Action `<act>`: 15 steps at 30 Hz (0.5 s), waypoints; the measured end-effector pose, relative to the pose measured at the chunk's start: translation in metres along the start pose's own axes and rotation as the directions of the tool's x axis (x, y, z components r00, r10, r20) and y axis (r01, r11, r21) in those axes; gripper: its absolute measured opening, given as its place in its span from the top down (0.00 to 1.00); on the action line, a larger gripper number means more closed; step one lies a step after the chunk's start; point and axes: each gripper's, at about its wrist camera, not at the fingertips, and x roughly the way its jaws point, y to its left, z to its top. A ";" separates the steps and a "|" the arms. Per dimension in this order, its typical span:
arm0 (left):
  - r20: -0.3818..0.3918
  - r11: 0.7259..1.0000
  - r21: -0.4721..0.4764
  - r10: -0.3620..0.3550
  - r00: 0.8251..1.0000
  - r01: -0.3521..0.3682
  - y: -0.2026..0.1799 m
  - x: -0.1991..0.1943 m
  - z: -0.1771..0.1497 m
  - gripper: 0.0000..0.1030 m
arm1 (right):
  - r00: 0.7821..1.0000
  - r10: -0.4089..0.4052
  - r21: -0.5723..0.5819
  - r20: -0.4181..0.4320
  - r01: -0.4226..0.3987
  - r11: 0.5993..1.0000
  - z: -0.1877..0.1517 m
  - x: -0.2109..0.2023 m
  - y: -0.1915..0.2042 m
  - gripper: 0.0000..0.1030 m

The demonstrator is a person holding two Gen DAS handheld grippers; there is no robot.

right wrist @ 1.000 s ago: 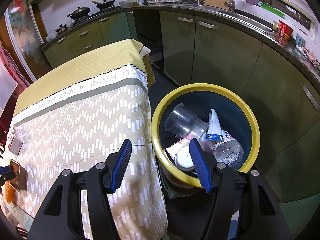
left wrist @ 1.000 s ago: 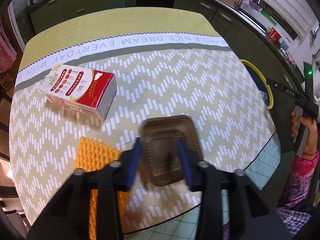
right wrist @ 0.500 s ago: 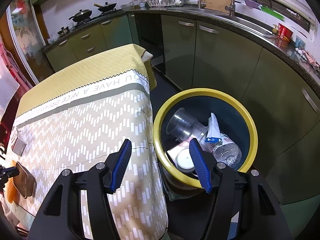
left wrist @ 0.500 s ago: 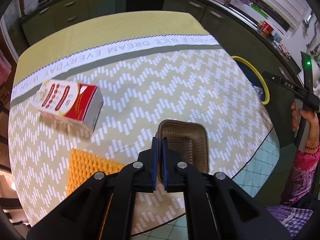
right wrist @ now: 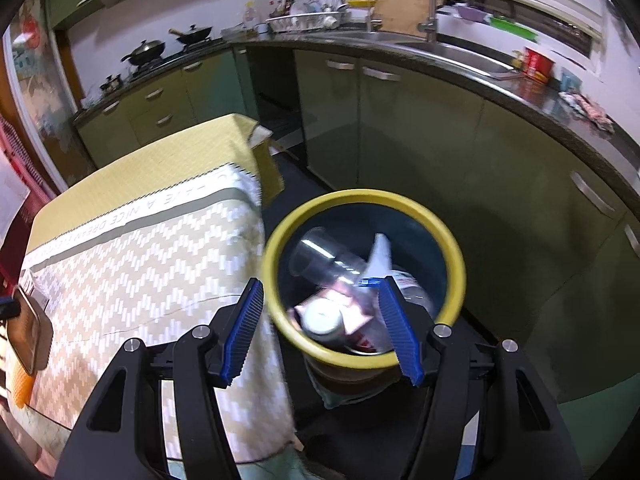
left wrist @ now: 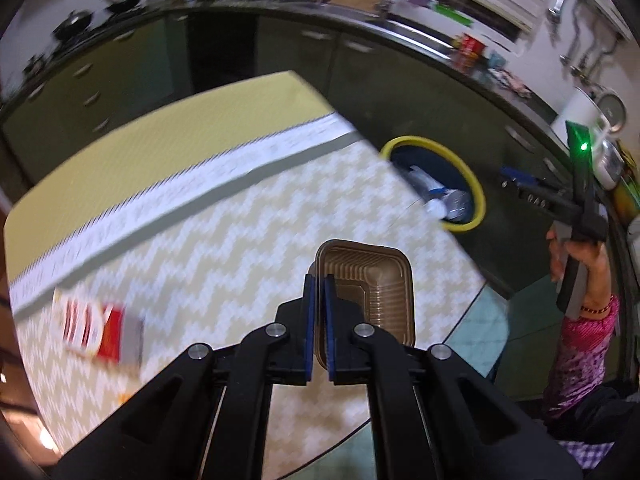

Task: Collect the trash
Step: 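Carry the brown tray over the bin and open the left gripper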

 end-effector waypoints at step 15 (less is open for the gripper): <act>-0.051 0.963 0.228 -0.138 0.989 0.146 -0.145 0.119 0.128 0.96 | 0.996 -0.087 0.154 0.009 0.084 0.984 -0.028 -0.021 -0.100 0.42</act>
